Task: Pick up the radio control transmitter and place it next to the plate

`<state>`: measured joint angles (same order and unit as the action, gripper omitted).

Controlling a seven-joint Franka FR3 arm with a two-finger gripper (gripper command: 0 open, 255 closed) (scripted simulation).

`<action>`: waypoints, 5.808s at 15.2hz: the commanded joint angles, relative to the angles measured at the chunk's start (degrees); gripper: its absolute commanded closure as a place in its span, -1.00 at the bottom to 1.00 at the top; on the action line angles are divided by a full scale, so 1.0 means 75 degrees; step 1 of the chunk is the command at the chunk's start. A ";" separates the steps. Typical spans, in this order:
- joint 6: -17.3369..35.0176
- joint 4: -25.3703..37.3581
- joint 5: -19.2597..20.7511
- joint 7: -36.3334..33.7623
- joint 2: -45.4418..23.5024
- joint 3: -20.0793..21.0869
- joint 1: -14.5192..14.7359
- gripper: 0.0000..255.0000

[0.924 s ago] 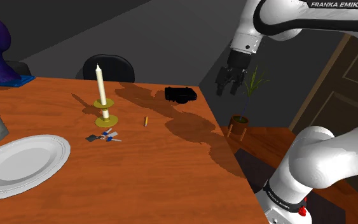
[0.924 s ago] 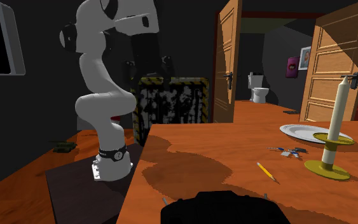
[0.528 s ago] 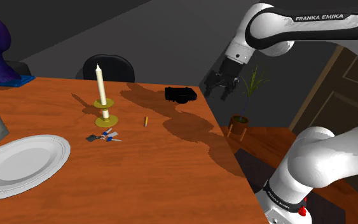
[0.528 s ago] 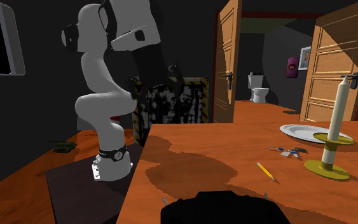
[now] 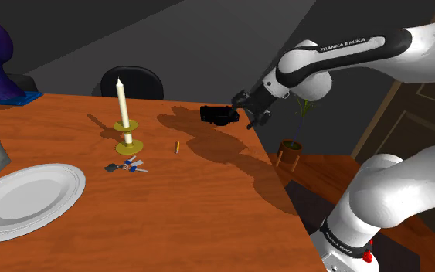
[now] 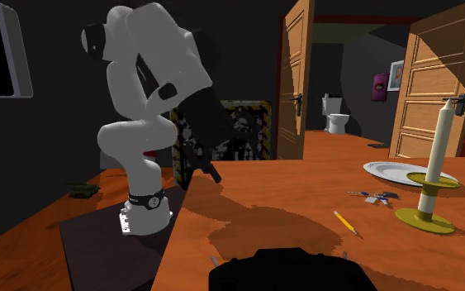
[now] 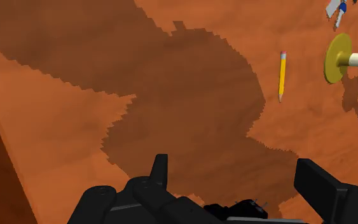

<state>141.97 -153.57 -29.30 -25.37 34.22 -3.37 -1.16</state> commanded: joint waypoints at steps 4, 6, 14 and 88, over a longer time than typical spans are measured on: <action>0.3006 -0.0032 -0.2613 0.0264 -0.1379 -0.0596 0.1081 -1.00; 0.4046 0.0337 -0.4602 0.1328 -0.2017 -0.1439 0.2217 -1.00; 0.4375 0.2252 -1.1214 0.6375 -0.3840 -0.2682 0.3388 -1.00; 0.3456 0.0550 -0.0583 -1.0170 0.0917 0.7739 -0.2250 1.00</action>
<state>168.41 -150.02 -33.71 -99.53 40.19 52.45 -17.30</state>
